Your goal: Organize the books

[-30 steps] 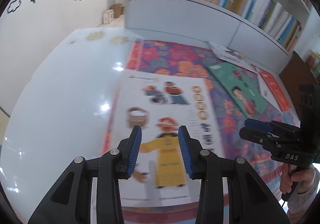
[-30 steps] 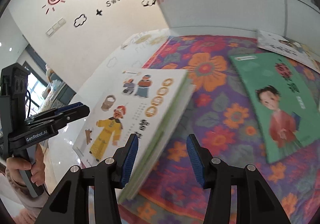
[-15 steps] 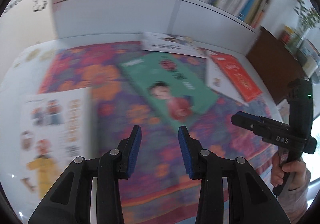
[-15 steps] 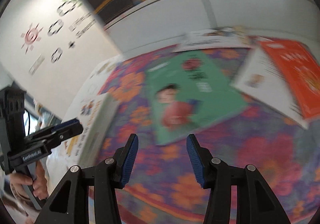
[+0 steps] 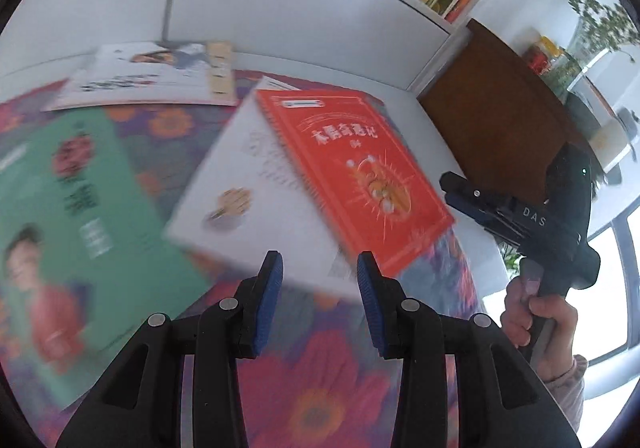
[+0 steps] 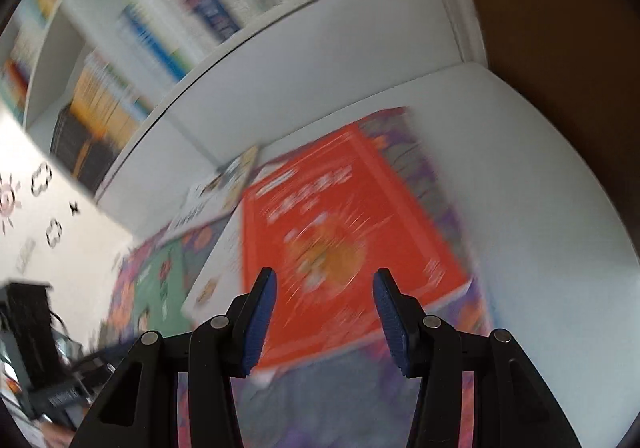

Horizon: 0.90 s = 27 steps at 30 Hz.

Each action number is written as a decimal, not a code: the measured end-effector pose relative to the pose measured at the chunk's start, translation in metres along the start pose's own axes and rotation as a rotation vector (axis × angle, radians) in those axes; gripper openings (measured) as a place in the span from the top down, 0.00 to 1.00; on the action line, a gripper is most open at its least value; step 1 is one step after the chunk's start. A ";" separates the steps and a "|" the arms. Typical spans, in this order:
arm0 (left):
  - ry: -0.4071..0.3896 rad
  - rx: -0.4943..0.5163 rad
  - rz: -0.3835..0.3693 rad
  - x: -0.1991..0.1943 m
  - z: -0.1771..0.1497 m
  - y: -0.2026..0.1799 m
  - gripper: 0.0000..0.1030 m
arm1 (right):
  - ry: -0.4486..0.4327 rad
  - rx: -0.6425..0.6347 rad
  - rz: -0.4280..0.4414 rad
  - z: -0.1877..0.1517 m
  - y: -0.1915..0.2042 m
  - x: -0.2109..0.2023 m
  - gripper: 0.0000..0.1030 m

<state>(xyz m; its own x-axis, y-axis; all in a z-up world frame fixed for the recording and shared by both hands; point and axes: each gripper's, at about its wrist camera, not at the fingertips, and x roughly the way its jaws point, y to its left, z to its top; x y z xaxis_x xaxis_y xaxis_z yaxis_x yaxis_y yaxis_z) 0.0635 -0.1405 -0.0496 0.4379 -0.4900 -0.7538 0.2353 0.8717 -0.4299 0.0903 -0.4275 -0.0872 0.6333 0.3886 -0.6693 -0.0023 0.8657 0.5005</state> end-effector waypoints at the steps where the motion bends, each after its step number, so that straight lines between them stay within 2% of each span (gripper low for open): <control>1: -0.003 0.002 0.004 0.010 0.004 -0.003 0.65 | 0.001 0.004 0.000 0.007 -0.005 0.006 0.53; 4: 0.003 0.003 -0.012 0.034 0.014 -0.011 0.65 | 0.010 -0.036 -0.033 0.024 -0.010 0.025 0.53; 7: 0.035 -0.017 0.016 0.055 0.022 -0.008 0.65 | 0.058 -0.055 -0.178 0.033 -0.015 0.048 0.53; 11: 0.020 0.007 0.020 0.064 0.026 -0.009 0.65 | 0.067 -0.040 -0.085 0.033 -0.017 0.055 0.52; 15: 0.040 0.096 0.079 0.068 0.025 -0.024 0.65 | 0.092 -0.164 -0.125 0.027 0.001 0.054 0.50; 18: 0.049 0.147 0.129 0.064 0.018 -0.027 0.65 | 0.116 -0.200 -0.155 0.020 0.011 0.048 0.49; 22: 0.086 0.158 0.165 0.047 0.003 -0.019 0.65 | 0.162 -0.189 -0.103 0.004 0.021 0.042 0.48; 27: 0.121 0.136 0.133 0.009 -0.036 0.011 0.65 | 0.239 -0.210 -0.036 -0.039 0.045 0.031 0.48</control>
<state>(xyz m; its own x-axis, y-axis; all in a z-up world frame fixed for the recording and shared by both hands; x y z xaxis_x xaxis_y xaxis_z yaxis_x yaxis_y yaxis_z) 0.0387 -0.1353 -0.0787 0.3679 -0.3615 -0.8567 0.3011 0.9180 -0.2581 0.0792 -0.3645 -0.1070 0.4358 0.3983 -0.8071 -0.1590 0.9167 0.3665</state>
